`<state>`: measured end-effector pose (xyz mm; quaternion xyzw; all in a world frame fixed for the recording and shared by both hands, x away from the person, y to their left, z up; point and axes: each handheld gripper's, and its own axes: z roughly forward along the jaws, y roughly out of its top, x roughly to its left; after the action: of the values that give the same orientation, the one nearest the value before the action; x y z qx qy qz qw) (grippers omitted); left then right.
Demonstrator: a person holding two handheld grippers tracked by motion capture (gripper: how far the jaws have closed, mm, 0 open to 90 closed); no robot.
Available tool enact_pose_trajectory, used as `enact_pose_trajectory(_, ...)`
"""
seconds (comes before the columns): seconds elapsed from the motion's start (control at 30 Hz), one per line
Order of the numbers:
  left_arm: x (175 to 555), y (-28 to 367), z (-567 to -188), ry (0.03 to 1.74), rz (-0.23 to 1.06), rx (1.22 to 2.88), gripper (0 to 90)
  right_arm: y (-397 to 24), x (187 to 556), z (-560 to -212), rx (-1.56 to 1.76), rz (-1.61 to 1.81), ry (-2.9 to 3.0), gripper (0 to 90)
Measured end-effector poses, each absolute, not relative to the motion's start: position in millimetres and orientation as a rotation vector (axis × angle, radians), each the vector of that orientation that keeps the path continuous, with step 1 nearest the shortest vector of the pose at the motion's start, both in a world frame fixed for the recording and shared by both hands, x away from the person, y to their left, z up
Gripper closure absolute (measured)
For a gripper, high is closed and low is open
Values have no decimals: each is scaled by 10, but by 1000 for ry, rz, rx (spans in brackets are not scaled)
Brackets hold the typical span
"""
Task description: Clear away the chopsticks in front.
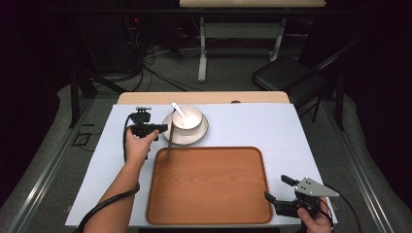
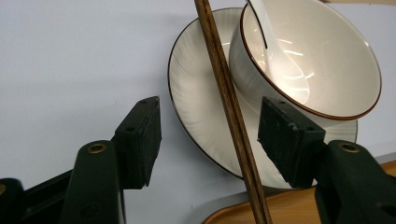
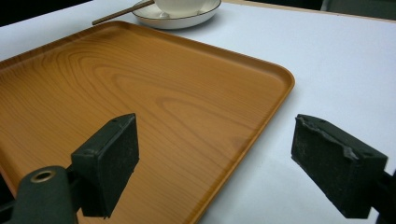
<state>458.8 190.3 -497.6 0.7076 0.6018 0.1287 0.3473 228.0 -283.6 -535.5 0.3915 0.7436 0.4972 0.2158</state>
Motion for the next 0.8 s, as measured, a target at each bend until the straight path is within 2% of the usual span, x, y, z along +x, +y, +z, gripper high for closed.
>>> enact_pose_trajectory(0.17,4601,1878,-4989,1555,326,1868,484,-2840,2280,-5355,1086,1380,2059,149)
enact_pose_trajectory(0.27,4624,1877,-5002,1574,267,1861,562,-2841,2282,-5355,1090,1379,2059,149)
enact_pose_trajectory(0.33,4630,1875,-5002,1575,263,1873,577,-2840,2282,-5355,1090,1379,2059,149)
enact_pose_trajectory(0.37,4641,1871,-5009,1580,242,1864,643,-2840,2282,-5355,1091,1380,2059,149)
enact_pose_trajectory(0.43,4653,1870,-5011,1581,229,1856,677,-2843,2282,-5354,1092,1378,2060,149)
enact_pose_trajectory(0.63,4693,1836,-5041,1605,186,1853,745,-2846,2283,-5355,1093,1381,2060,149)
enact_pose_trajectory(0.8,4716,1797,-5079,1613,182,1864,756,-2849,2283,-5355,1093,1383,2059,149)
